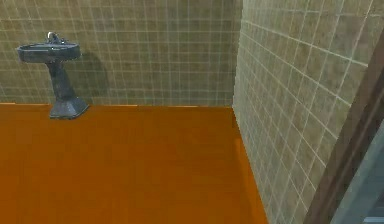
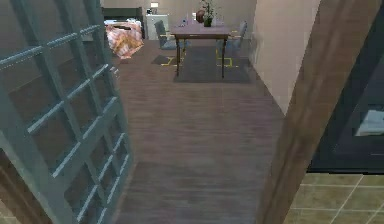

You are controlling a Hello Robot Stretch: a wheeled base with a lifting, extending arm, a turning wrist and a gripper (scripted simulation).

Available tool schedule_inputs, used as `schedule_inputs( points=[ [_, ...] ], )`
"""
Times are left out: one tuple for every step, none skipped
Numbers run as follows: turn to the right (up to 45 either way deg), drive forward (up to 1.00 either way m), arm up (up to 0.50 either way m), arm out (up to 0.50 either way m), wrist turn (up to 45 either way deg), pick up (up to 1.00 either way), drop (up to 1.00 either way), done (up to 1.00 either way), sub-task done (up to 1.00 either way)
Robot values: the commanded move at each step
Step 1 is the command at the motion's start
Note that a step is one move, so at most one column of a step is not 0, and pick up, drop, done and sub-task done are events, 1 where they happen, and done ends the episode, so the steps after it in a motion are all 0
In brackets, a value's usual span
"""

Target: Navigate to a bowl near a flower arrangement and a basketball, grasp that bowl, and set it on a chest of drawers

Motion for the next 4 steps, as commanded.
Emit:
schedule_inputs(
  points=[
    [45.0, 0.0, 0.0, 0.0, 0.0, 0.0, 0.0, 0.0, 0.0],
    [42.0, 0.0, 0.0, 0.0, 0.0, 0.0, 0.0, 0.0, 0.0],
    [0.0, 0.3, 0.0, 0.0, 0.0, 0.0, 0.0, 0.0, 0.0],
    [0.0, 1.0, 0.0, 0.0, 0.0, 0.0, 0.0, 0.0, 0.0]
  ],
)
